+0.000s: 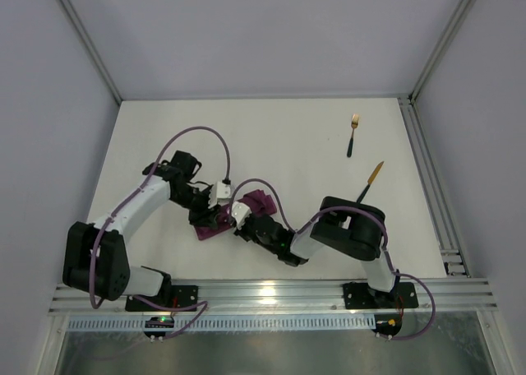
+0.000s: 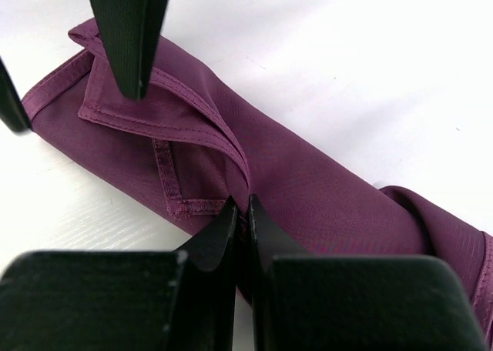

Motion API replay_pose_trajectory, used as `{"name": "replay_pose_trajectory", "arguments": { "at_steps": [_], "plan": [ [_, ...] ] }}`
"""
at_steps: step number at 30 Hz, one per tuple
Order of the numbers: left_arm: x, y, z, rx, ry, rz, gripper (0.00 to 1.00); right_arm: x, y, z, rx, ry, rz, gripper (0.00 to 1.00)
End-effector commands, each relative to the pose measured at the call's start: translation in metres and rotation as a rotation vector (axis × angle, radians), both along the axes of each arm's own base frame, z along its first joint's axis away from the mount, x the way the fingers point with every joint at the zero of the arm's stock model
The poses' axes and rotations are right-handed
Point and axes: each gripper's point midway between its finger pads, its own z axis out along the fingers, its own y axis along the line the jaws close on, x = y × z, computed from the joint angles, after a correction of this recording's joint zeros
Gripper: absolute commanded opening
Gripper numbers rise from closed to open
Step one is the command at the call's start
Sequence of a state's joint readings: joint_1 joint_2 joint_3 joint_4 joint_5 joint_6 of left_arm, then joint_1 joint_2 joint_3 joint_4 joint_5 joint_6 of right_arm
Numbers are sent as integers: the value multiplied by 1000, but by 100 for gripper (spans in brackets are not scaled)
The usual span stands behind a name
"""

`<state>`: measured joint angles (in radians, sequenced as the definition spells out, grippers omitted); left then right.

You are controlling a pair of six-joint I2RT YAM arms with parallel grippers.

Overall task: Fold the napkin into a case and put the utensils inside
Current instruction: Pass from the left arm to the right, then smooth out the smaller rectangle-folded napkin at the center of the board.

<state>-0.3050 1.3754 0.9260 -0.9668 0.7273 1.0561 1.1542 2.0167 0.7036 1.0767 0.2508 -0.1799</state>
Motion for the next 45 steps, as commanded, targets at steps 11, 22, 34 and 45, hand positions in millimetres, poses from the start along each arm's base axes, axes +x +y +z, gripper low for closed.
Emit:
{"name": "replay_pose_trajectory", "arguments": {
  "at_steps": [11,22,34,45],
  "plan": [
    [79,39,6,-77,-246,284,35,3,2,16,59,-15,-7,7],
    [81,36,-29,-35,-412,128,43,2,7,18,67,-5,7,6],
    [48,30,-42,-27,-363,-102,47,3,13,34,107,10,21,6],
    [52,27,-47,-20,-353,-167,49,4,18,40,164,26,36,5]
  ]
}}
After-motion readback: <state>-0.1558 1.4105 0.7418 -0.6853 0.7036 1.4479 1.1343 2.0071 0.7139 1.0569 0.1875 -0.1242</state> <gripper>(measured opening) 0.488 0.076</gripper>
